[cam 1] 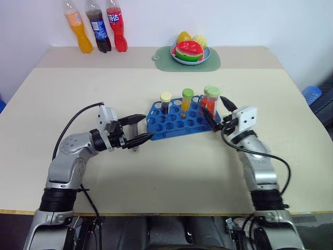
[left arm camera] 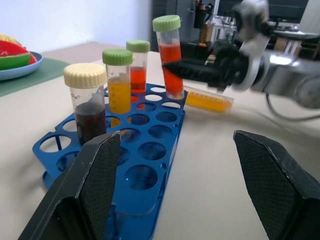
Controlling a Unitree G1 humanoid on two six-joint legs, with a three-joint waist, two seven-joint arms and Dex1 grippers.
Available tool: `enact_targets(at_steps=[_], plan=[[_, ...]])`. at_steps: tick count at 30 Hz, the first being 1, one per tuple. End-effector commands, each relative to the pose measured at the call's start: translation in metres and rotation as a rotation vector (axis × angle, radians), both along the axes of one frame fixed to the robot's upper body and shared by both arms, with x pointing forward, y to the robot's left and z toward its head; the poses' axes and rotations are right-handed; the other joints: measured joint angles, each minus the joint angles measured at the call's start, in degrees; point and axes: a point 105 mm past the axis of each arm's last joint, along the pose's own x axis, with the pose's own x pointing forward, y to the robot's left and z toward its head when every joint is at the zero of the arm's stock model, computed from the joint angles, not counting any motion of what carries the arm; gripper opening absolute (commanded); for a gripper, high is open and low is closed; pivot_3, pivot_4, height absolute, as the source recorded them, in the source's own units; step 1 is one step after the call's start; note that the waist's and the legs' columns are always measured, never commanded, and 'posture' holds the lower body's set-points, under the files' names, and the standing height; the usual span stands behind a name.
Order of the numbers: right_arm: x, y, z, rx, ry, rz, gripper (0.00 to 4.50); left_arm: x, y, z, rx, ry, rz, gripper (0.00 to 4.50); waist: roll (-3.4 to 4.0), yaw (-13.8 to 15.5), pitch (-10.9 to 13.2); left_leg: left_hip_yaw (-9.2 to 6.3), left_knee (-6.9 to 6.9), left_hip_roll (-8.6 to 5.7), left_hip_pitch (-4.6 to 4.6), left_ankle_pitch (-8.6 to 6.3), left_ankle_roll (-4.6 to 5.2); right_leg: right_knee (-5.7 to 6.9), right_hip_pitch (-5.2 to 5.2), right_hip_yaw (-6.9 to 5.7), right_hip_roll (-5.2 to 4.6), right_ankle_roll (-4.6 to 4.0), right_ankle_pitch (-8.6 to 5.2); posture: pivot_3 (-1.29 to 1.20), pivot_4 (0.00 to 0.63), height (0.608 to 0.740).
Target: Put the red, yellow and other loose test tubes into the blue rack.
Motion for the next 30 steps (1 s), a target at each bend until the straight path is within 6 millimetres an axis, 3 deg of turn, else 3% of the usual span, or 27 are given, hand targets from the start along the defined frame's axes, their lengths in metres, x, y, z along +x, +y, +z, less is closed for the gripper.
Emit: enact_targets(at_steps=[1, 4, 11, 25, 30], plan=[[-0.018, -0.005, 0.034, -0.014, -0.051, 0.054, 3.76, -0.002, -0.005, 0.009, -0.017, -0.038, -0.025, 3.73, -0.02, -0.1, 0.0, -0.01, 0.0, 0.01, 0.0, 0.0, 0.0, 0.0, 0.0, 0.0, 0.01, 0.0, 0.0, 0.0, 0.15, 0.74], [-0.024, -0.012, 0.037, -0.024, 0.017, 0.076, 3.76, -0.002, -0.008, 0.007, -0.022, -0.036, -0.033, 3.73, -0.02, -0.2, 0.0, -0.01, -0.01, 0.02, 0.03, 0.0, 0.0, 0.0, 0.0, 0.0, 0.04, -0.02, -0.01, 0.0, 0.15, 0.74], [-0.03, -0.001, 0.034, -0.001, 0.212, 0.155, 3.76, -0.002, -0.012, 0.007, -0.032, -0.035, -0.042, 3.73, -0.05, -0.1, 0.0, -0.01, -0.02, 0.02, 0.03, 0.0, 0.01, 0.0, 0.0, 0.0, 0.04, -0.13, -0.07, 0.0, 0.15, 0.74], [0.004, 0.011, 0.036, 0.004, 0.279, 0.19, 3.76, -0.01, -0.004, 0.003, -0.035, -0.032, 0.005, 3.73, -0.06, 0.0, 0.0, -0.02, -0.04, 0.02, -0.02, -0.01, 0.01, -0.04, -0.04, 0.01, 0.04, -0.07, -0.05, 0.0, 0.15, 0.74], [0.016, 0.006, 0.037, 0.013, 0.253, 0.122, 3.76, -0.013, -0.003, 0.003, -0.034, -0.03, 0.018, 3.73, -0.06, -0.1, 0.0, -0.01, -0.04, 0.02, -0.03, -0.01, 0.01, -0.04, -0.05, 0.01, 0.04, -0.07, -0.05, 0.0, 0.15, 0.74]])
